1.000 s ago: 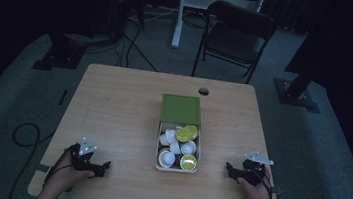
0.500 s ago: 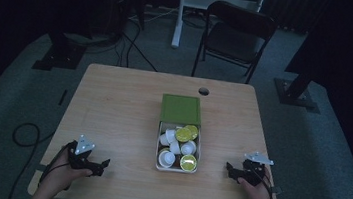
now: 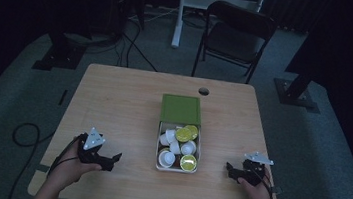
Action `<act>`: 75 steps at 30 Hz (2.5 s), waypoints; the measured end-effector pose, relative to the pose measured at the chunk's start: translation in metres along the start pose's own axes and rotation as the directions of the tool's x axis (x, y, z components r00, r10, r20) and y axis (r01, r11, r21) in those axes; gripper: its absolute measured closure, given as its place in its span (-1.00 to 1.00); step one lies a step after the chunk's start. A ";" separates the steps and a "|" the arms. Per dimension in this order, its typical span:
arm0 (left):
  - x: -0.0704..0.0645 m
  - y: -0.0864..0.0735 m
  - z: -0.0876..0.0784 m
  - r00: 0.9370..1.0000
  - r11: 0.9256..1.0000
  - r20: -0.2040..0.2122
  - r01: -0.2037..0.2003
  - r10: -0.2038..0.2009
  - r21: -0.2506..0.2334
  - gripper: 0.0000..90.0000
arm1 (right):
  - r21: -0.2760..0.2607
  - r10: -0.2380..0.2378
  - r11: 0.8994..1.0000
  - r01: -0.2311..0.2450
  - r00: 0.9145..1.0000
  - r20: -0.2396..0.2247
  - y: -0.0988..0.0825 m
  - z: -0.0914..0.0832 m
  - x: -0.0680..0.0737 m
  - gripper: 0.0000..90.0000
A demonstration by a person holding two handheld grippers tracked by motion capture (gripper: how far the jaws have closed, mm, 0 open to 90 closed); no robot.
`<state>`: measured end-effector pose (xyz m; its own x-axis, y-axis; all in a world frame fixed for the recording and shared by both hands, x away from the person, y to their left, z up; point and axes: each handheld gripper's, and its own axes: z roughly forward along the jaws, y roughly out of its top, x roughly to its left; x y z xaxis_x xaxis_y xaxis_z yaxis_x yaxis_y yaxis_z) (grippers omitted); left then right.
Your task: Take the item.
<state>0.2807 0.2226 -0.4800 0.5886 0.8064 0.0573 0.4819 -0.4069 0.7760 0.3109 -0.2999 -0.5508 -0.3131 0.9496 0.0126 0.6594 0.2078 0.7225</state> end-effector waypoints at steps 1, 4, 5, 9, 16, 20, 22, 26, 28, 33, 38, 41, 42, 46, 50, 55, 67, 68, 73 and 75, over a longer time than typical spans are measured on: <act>0.000 0.000 0.000 1.000 1.000 0.000 0.000 0.000 0.000 -0.95 | 0.000 0.000 1.000 0.000 1.000 0.000 0.000 0.000 0.000 -0.74; -0.003 0.008 0.001 1.000 1.000 0.012 -0.014 0.014 -0.009 -0.95 | 0.000 0.000 1.000 0.000 1.000 0.000 0.000 0.000 0.000 -0.74; -0.006 0.013 0.001 1.000 1.000 0.022 -0.019 0.019 -0.017 -0.95 | 0.000 0.000 1.000 0.000 1.000 0.000 0.000 0.000 0.000 -0.74; -0.013 0.024 0.004 0.998 0.999 0.048 -0.025 0.027 -0.044 -0.95 | 0.000 0.000 1.000 0.000 1.000 0.000 0.000 0.000 0.000 -0.74; -0.020 0.038 0.009 0.996 0.997 0.082 -0.041 0.046 -0.067 -0.95 | 0.000 0.000 1.000 0.000 1.000 0.000 0.000 0.000 0.000 -0.74; -0.026 0.048 0.011 0.993 0.995 0.099 -0.057 0.065 -0.080 -0.95 | 0.000 0.000 1.000 0.000 1.000 0.000 0.000 0.000 0.000 -0.74; -0.029 0.052 0.011 0.991 0.994 0.110 -0.059 0.069 -0.090 -0.95 | 0.000 0.000 1.000 0.000 1.000 0.000 0.000 0.000 0.000 -0.74; -0.035 0.061 0.011 0.988 0.992 0.127 -0.075 0.087 -0.102 -0.77 | 0.000 0.000 1.000 0.000 1.000 0.000 0.000 0.000 0.000 -0.74; -0.039 0.065 0.013 0.987 0.990 0.127 -0.087 0.101 -0.110 -0.77 | 0.000 0.000 1.000 0.000 1.000 0.000 0.000 0.000 0.000 -0.74; -0.049 0.073 0.017 0.981 0.988 0.158 -0.095 0.114 -0.123 -0.77 | 0.000 0.000 1.000 0.000 1.000 0.000 0.000 0.000 0.000 -0.74; -0.056 0.082 0.021 0.978 0.986 0.169 -0.099 0.121 -0.134 -0.77 | 0.000 0.000 1.000 0.000 1.000 0.000 0.000 0.000 0.000 -0.74; -0.061 0.087 0.024 0.976 0.985 0.176 -0.103 0.127 -0.139 -0.77 | 0.000 0.000 1.000 0.000 1.000 0.000 0.000 0.000 0.000 -0.74; -0.063 0.089 0.025 0.975 0.984 0.178 -0.112 0.136 -0.136 -0.77 | -0.001 0.000 1.000 0.000 1.000 0.000 0.000 0.000 0.000 -0.74; -0.070 0.095 0.030 0.971 0.983 0.188 -0.123 0.148 -0.138 -0.77 | -0.001 0.000 1.000 0.000 1.000 0.000 0.000 0.000 0.000 -0.74; -0.077 0.102 0.037 0.963 0.982 0.215 -0.133 0.161 -0.135 -0.77 | -0.001 0.001 1.000 -0.001 1.000 0.000 0.000 0.000 0.000 -0.74; -0.086 0.112 0.045 0.956 0.979 0.232 -0.151 0.180 -0.137 -0.77 | 0.000 0.000 1.000 0.000 1.000 0.000 0.000 0.000 0.000 -0.74; -0.102 0.128 0.067 0.952 0.981 0.255 -0.139 0.170 -0.137 -0.77 | -0.001 0.000 1.000 0.000 1.000 0.000 0.000 0.000 0.000 -0.74; -0.102 0.129 0.069 0.951 0.981 0.255 -0.142 0.172 -0.134 -0.77 | -0.001 0.000 1.000 0.000 1.000 0.000 0.000 0.000 0.000 -0.74; -0.104 0.132 0.078 0.954 0.983 0.253 -0.136 0.164 -0.126 -0.77 | -0.002 -0.001 1.000 0.001 1.000 0.000 0.000 0.000 0.000 -0.74; -0.105 0.133 0.081 0.954 0.983 0.253 -0.132 0.162 -0.131 -0.77 | -0.002 -0.001 1.000 0.001 1.000 0.000 0.000 0.000 0.000 -0.74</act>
<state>0.3355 0.0491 -0.4337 0.8037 0.5947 0.0209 0.3111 -0.4498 0.8372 0.3110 -0.2999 -0.5508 -0.3136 0.9495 0.0115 0.6575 0.2085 0.7241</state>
